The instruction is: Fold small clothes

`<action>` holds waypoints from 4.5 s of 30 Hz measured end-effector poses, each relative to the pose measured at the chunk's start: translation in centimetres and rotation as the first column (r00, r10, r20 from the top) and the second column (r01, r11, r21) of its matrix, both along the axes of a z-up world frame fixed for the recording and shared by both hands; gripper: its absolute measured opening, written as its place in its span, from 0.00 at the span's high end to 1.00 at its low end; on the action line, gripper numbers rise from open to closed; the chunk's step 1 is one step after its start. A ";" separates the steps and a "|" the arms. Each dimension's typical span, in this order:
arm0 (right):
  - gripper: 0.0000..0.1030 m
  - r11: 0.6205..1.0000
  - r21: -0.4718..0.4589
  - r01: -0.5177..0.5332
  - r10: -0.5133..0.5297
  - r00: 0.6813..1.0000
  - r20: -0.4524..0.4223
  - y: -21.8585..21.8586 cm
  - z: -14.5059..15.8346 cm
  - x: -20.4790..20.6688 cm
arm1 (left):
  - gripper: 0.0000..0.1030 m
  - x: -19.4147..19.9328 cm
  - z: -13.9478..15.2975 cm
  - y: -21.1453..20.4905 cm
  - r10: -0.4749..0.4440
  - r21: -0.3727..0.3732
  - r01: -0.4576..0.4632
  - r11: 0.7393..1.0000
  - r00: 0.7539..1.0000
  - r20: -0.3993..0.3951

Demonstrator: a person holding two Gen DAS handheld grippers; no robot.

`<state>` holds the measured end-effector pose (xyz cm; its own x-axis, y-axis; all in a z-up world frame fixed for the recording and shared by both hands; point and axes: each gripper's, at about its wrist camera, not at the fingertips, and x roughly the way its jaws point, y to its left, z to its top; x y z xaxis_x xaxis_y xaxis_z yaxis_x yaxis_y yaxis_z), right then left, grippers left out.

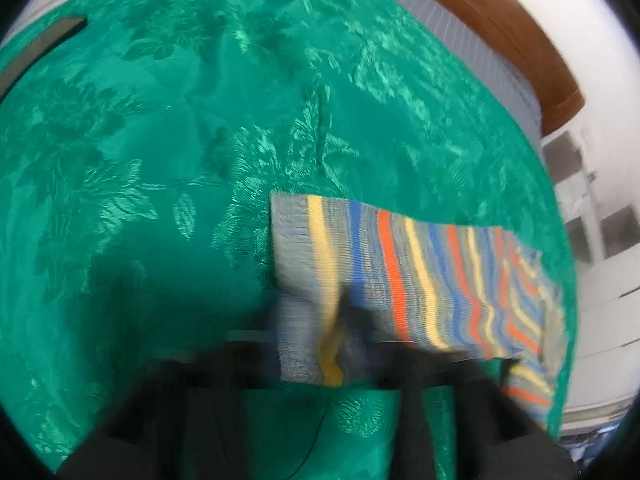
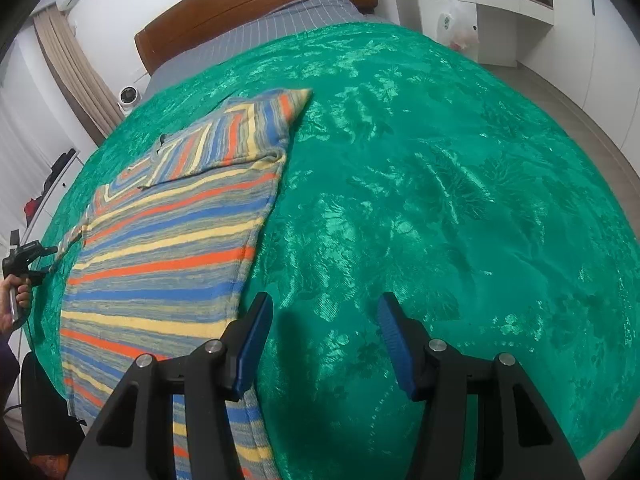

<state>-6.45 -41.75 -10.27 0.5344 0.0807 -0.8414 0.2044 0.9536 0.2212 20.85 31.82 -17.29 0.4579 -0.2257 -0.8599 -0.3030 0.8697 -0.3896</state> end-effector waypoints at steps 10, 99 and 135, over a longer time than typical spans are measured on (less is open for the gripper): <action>0.47 0.998 0.044 0.049 -0.050 0.998 0.037 -1.8 -0.1 -1.5 | 0.98 3.3 13.6 -13.2 -0.277 0.350 0.212 0.912 0.950 0.146; 0.32 0.995 0.031 0.091 -0.093 0.994 0.056 -4.2 -2.5 -3.6 | 0.18 9.5 2.9 -24.4 -0.399 0.291 0.383 0.876 0.917 -0.007; 0.29 0.996 -0.005 0.093 -0.092 0.991 0.099 -1.6 1.4 -5.4 | 0.04 -5.3 11.7 -18.7 -0.431 0.332 0.338 0.881 0.862 0.265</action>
<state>-11.81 -43.35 -8.86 0.6196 0.0197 -0.7847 0.2691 0.9338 0.2359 15.59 13.17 -5.61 0.6422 -0.2272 -0.7321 0.1796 0.9731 -0.1445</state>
